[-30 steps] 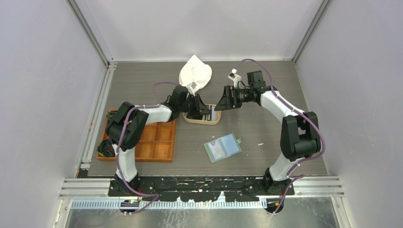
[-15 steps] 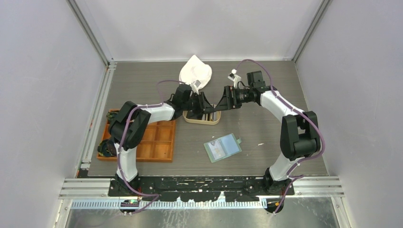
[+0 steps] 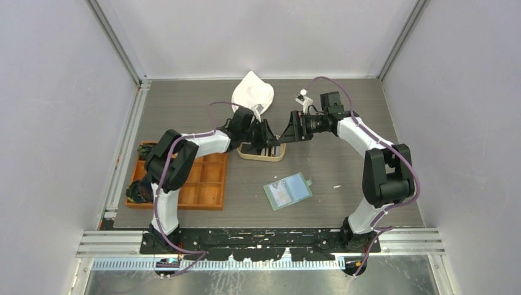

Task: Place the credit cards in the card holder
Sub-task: Pick up the credit card from the storage box.

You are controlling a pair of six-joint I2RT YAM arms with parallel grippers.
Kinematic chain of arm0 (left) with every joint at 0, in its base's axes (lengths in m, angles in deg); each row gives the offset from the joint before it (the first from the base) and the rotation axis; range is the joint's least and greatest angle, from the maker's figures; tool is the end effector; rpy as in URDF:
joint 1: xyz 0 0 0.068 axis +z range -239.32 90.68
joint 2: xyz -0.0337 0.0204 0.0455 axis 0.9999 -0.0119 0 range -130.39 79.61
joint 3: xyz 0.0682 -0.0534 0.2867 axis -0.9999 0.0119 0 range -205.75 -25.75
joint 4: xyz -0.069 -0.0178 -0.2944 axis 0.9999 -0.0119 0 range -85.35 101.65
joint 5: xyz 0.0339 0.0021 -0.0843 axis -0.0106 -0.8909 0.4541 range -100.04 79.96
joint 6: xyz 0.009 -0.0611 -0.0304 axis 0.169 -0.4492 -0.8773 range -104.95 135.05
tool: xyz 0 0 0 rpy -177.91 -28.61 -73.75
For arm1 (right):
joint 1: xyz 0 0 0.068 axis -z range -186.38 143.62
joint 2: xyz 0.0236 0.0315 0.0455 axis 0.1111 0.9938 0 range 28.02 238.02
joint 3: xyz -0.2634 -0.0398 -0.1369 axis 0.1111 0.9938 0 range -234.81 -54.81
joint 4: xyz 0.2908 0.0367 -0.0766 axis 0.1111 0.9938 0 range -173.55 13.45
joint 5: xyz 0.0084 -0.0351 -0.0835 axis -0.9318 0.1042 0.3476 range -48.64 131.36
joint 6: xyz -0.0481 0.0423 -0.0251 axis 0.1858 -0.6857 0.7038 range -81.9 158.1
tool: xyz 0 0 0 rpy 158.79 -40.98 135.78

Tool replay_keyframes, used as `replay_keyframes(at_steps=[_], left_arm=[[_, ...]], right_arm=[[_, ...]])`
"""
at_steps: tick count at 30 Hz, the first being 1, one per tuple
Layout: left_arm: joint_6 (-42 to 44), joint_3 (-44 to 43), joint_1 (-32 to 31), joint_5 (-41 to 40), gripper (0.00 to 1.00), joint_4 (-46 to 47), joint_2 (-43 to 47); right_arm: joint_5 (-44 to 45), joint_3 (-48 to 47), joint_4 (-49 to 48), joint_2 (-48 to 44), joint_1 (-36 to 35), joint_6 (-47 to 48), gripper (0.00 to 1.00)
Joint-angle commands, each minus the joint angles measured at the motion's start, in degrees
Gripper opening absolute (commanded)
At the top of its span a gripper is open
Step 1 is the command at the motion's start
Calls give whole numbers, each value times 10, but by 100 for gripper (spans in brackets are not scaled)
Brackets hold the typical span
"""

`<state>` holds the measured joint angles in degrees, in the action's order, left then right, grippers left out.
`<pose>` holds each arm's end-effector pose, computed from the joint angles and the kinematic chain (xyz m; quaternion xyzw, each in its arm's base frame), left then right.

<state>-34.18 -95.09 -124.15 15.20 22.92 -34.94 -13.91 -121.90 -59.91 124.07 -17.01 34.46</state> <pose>0.3889 -0.2995 0.1466 -0.0061 0.8675 -0.4503 0.2115 0.3816 0.1180 0.2320 -0.1996 0.8285 0.4712 0.2273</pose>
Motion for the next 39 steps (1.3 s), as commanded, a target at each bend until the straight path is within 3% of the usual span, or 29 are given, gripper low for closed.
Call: replay_keyframes(at_steps=[1, 11, 17, 21, 30, 39], left_arm=[[37, -51, -13, -37, 31, -69, -8], [66, -116, -27, -95, 26, -188, -36], [68, -113, -27, -98, 7, -187, -26], [53, -95, -16, -79, 0, -158, -9], [-2, -55, 16, 15, 2, -62, -7], [-39, -30, 33, 61, 16, -3, -4]], right_arm=[[-18, -27, -7, -5, 3, -6, 91], [-22, -26, -7, -10, 8, -8, 91], [-25, -25, -7, -10, 10, -8, 91], [-26, -25, -8, -12, 11, -8, 91], [-27, -25, -8, -12, 13, -8, 91], [-29, -24, -8, -7, 13, -8, 91]])
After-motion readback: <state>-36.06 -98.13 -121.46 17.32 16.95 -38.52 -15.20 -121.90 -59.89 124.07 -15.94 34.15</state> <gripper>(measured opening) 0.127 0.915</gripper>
